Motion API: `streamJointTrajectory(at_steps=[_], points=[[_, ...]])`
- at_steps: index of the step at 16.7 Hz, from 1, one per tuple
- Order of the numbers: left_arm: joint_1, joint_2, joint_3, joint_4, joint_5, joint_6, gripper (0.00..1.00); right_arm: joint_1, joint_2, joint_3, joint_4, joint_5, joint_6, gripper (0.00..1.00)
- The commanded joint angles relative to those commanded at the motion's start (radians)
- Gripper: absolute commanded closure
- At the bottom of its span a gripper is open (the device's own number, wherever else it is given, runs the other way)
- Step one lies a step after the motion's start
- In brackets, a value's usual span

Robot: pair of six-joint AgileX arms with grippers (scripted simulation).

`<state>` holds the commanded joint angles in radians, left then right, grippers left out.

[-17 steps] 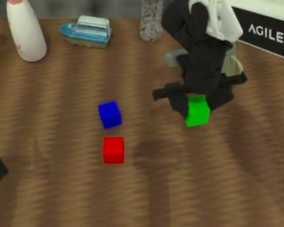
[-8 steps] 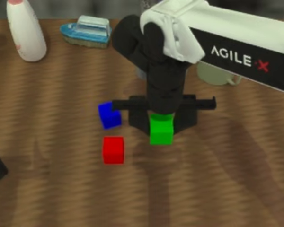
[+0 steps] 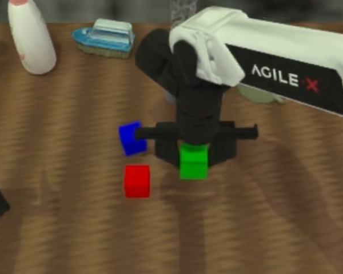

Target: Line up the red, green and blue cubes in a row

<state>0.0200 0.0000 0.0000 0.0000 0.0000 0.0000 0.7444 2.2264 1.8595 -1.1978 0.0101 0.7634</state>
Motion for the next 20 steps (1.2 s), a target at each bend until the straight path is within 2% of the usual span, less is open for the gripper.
streamJointTrajectory(at_steps=[5,9,20], points=[[0.0,0.0,0.0,0.0,0.0,0.0,0.0,0.007,0.034,-0.124,0.163,0.001,0.0,1.0],[0.0,0.0,0.0,0.0,0.0,0.0,0.0,0.008,0.037,-0.132,0.172,0.002,0.001,1.0],[0.0,0.0,0.0,0.0,0.0,0.0,0.0,0.008,0.037,-0.132,0.172,0.002,0.001,0.17]])
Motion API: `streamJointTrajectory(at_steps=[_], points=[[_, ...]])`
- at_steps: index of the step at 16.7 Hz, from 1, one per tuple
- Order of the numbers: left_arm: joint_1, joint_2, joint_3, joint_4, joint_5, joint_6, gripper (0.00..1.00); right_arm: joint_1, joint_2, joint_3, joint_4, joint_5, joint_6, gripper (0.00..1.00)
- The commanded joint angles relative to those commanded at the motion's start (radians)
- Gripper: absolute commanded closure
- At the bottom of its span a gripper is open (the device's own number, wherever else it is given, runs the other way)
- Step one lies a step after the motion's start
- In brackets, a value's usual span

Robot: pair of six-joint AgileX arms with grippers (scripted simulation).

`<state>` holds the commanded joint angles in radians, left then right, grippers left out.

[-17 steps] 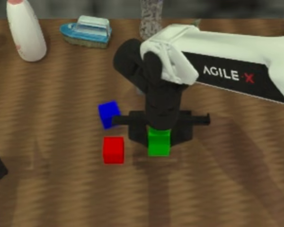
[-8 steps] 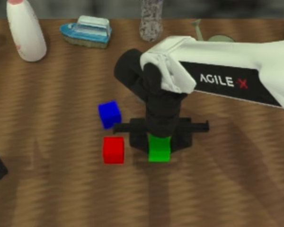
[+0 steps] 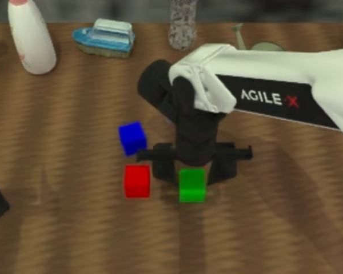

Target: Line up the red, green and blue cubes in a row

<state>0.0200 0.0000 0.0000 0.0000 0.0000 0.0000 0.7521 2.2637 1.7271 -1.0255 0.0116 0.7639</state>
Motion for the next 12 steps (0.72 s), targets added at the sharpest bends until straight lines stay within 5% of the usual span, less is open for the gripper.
streamJointTrajectory(at_steps=[3,12], points=[[0.0,0.0,0.0,0.0,0.0,0.0,0.0,0.0,0.0,0.0,0.0,0.0,0.0,0.0],[0.0,0.0,0.0,0.0,0.0,0.0,0.0,-0.001,-0.001,0.004,-0.004,0.0,0.0,0.0]])
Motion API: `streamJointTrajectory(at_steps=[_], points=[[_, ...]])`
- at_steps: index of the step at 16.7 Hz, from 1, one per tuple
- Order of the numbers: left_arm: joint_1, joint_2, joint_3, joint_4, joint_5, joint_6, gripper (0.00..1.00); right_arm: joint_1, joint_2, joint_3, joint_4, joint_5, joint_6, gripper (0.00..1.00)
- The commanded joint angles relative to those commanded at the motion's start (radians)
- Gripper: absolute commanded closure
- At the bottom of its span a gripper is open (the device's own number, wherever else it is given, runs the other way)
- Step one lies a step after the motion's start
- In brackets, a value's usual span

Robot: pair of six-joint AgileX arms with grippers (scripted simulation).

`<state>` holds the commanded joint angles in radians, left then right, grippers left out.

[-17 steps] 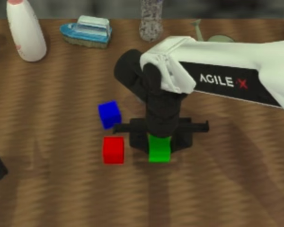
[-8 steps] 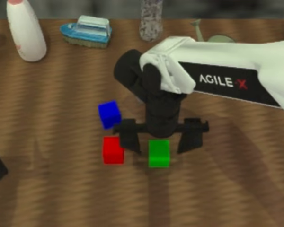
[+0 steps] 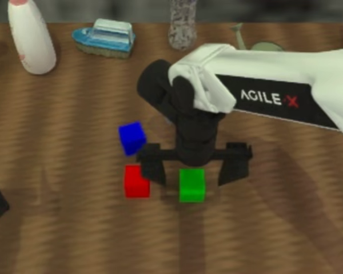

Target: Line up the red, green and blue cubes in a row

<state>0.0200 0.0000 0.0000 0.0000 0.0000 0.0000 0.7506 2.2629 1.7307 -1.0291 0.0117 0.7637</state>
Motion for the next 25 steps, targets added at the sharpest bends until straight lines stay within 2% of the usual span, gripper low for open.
streamJointTrajectory(at_steps=[7,14,19,25], points=[[0.0,0.0,0.0,0.0,0.0,0.0,0.0,0.008,-0.045,0.167,-0.221,-0.001,0.001,0.0],[-0.004,0.01,0.009,-0.009,0.004,0.006,0.0,0.001,-0.059,0.178,-0.235,0.003,-0.005,0.0],[-0.069,0.213,0.195,-0.181,0.061,0.115,0.0,-0.064,-0.228,0.042,-0.143,0.056,-0.088,0.0],[-0.197,0.783,0.635,-0.554,0.142,0.345,0.0,-0.231,-0.715,-0.338,0.087,0.132,-0.271,0.0]])
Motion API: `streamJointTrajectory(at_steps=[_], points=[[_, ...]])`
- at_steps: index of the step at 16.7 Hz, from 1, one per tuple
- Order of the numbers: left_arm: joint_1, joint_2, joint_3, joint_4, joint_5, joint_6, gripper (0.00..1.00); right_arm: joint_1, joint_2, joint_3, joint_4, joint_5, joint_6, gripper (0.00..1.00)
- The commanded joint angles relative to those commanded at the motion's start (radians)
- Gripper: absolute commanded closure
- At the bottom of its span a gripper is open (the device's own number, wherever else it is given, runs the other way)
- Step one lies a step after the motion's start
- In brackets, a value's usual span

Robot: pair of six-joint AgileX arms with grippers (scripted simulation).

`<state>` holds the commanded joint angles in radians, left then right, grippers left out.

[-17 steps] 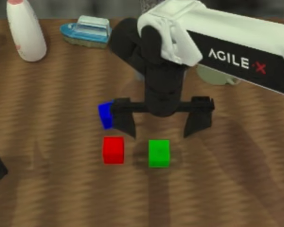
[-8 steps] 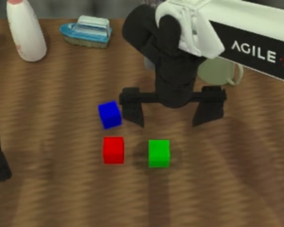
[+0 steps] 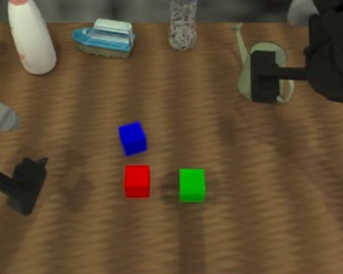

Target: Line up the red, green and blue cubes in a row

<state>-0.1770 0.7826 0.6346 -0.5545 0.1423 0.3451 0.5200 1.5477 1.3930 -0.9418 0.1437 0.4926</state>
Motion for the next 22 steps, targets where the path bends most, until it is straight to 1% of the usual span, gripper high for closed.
streamJointTrajectory(at_steps=[4,6,8,11,15,19,22], points=[[-0.091,0.459,0.338,-0.261,0.029,0.153,0.0,-0.137,-0.411,-0.35,0.194,0.023,-0.144,0.0],[-0.133,0.668,0.504,-0.376,0.031,0.219,0.0,-0.209,-0.627,-0.543,0.303,0.022,-0.219,0.0],[-0.17,0.853,0.663,-0.477,0.025,0.277,0.0,-0.273,-0.824,-0.722,0.406,0.015,-0.286,0.0],[-0.214,1.091,0.888,-0.594,0.001,0.344,0.0,-0.357,-1.082,-0.961,0.558,-0.011,-0.37,0.0],[-0.254,1.343,1.145,-0.686,-0.056,0.401,0.0,-0.442,-1.329,-1.205,0.748,-0.066,-0.448,0.0],[-0.273,1.481,1.32,-0.719,-0.115,0.424,0.0,-0.495,-1.488,-1.35,0.892,-0.121,-0.486,0.0],[-0.278,1.522,1.376,-0.723,-0.137,0.428,0.0,-0.51,-1.546,-1.392,0.94,-0.143,-0.493,0.0]])
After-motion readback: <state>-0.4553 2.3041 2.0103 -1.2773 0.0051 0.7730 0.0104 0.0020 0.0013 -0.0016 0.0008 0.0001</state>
